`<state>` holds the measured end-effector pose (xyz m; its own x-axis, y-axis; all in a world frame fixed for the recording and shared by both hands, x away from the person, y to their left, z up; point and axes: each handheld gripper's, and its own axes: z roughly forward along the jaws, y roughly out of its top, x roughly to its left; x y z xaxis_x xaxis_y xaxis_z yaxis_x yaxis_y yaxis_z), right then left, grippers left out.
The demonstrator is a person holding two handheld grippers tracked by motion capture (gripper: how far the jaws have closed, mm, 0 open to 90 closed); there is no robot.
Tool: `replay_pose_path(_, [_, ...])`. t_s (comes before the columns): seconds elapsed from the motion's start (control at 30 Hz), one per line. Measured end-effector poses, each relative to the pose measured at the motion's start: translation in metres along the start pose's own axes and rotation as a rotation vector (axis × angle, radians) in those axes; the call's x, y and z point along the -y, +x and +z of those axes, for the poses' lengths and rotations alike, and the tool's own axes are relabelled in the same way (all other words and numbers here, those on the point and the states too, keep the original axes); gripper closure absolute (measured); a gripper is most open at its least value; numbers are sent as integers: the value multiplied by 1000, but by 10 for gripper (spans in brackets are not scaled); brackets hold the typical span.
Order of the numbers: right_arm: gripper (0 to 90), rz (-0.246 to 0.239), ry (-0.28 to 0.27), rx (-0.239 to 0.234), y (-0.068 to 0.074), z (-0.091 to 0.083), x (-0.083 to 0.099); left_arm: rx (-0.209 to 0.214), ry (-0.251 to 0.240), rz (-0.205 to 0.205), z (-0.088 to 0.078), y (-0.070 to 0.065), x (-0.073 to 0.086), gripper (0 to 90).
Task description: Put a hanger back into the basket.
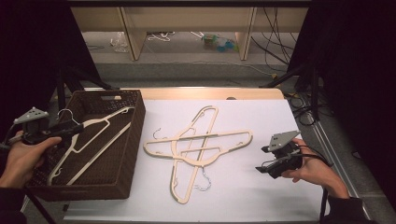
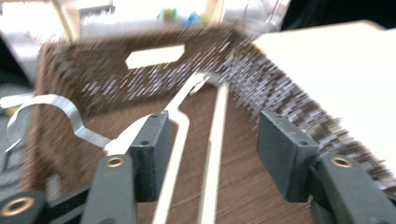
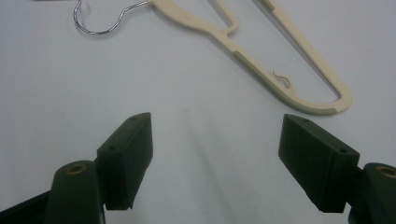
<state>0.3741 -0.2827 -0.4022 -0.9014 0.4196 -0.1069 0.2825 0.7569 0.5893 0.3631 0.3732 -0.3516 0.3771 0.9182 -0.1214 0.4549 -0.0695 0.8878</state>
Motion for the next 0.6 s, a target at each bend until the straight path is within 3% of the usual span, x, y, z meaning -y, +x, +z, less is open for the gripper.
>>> replay_pose_path(0.1, [268, -14, 3, -2, 2, 4, -3, 70, -73, 6, -8, -38, -5, 350])
replay_pose_path(0.2, [268, -29, -6, -1, 6, 9, -8, 157, -113, 31, -10, -75, -4, 327])
replay_pose_path(0.33, [268, -44, -31, 15, 10, 17, -16, 254, -87, 79, -2, -119, 10, 310])
replay_pose_path(0.4, [268, -30, -31, 24, 13, 22, -20, 299, -70, 106, 4, -138, 18, 304])
replay_pose_path(0.43, [268, -39, -37, 29, 13, 25, -22, 317, -61, 91, 7, -146, 23, 304])
replay_pose_path(0.5, [268, -32, -52, 31, 15, 31, -26, 358, -36, 113, 13, -159, 30, 299])
replay_pose_path(0.6, [269, -41, -60, 27, 13, 41, -30, 397, -18, 111, 22, -176, 41, 295])
